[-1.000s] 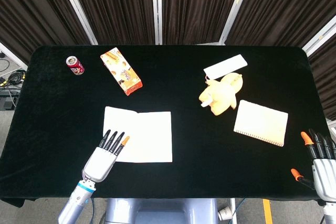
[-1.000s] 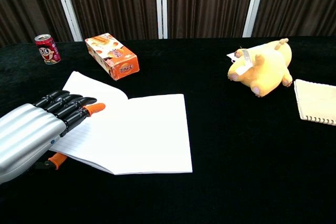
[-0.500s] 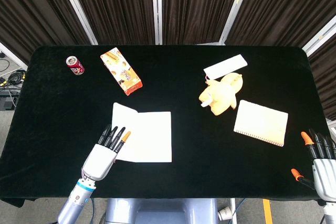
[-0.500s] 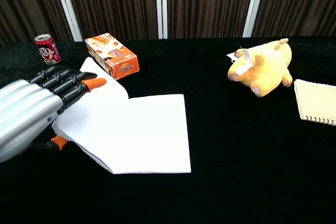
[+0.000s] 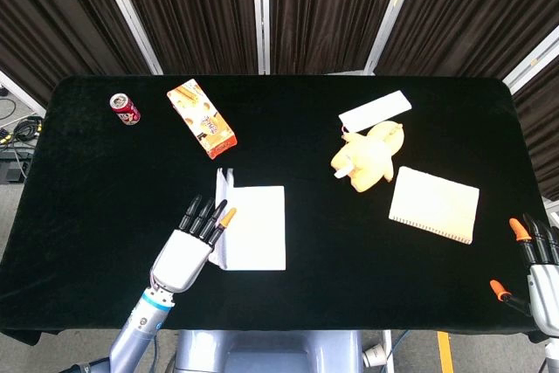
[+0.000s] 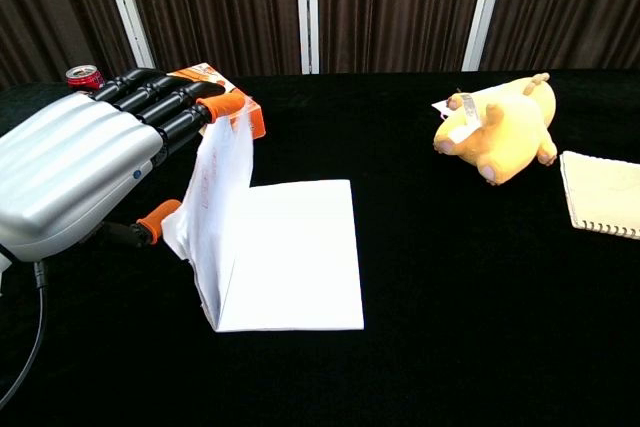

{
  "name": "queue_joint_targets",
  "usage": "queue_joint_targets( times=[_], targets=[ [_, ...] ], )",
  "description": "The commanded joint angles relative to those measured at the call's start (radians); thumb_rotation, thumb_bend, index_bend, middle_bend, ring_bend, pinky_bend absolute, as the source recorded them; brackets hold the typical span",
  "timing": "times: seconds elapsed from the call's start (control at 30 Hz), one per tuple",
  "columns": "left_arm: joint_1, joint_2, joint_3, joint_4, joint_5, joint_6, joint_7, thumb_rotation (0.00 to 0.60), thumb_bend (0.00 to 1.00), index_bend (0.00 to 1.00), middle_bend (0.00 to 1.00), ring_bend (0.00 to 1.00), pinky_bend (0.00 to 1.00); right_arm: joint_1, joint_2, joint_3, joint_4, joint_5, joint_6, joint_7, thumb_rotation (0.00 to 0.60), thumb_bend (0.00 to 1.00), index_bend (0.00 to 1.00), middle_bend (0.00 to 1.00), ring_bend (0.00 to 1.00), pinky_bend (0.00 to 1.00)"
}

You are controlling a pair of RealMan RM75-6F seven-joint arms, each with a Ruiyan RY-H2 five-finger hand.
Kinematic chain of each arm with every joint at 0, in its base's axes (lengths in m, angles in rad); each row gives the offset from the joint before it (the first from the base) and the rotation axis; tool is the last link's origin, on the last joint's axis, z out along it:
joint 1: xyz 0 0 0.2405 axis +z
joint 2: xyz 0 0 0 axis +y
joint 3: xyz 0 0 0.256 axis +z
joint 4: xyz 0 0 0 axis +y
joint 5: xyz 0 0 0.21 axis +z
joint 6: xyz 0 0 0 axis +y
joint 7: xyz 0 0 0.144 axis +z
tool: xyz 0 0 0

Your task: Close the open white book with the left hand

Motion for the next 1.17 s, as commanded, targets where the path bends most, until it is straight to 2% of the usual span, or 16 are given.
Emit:
queue_joint_targets(
  times=[0.03,0.27,0.6,0.73,1.03,1.17],
  targets=[
    [-0.013,0.000,-0.018,0.009,-0.021,-0.022,0.016,0.600,0.46,0.00,0.00,0.00,0.00,-0.001,0.001,-0.001,-0.003,-0.003,0.002,0.001,0.600,0.04,0.01,0.00,0.00,0.00],
    [-0.031,-0.006,-0.033,0.005,-0.047,-0.043,0.031,0.600,0.37,0.00,0.00,0.00,0.00,-0.001,0.003,0.002,-0.003,0.002,0.000,0.002,0.600,0.04,0.01,0.00,0.00,0.00],
    [-0.015,0.031,-0.007,-0.010,-0.038,-0.008,-0.008,0.600,0.37,0.00,0.00,0.00,0.00,-0.003,0.003,0.001,-0.004,-0.002,0.005,-0.002,0.600,0.04,0.01,0.00,0.00,0.00],
    [0.016,0.096,0.018,-0.036,-0.044,0.023,-0.055,0.600,0.35,0.00,0.00,0.00,0.00,-0.004,0.004,0.002,-0.002,0.000,0.006,0.001,0.600,0.04,0.02,0.00,0.00,0.00],
    [0.137,0.349,0.099,-0.142,-0.142,0.084,-0.212,0.600,0.25,0.00,0.00,0.00,0.00,0.000,-0.005,0.002,0.003,0.000,-0.001,-0.018,0.600,0.04,0.02,0.00,0.00,0.00],
    [0.172,0.420,0.124,-0.131,-0.156,0.105,-0.298,0.600,0.24,0.00,0.00,0.00,0.00,0.004,-0.014,0.000,0.003,0.000,-0.010,-0.037,0.600,0.04,0.01,0.00,0.00,0.00]
  ],
)
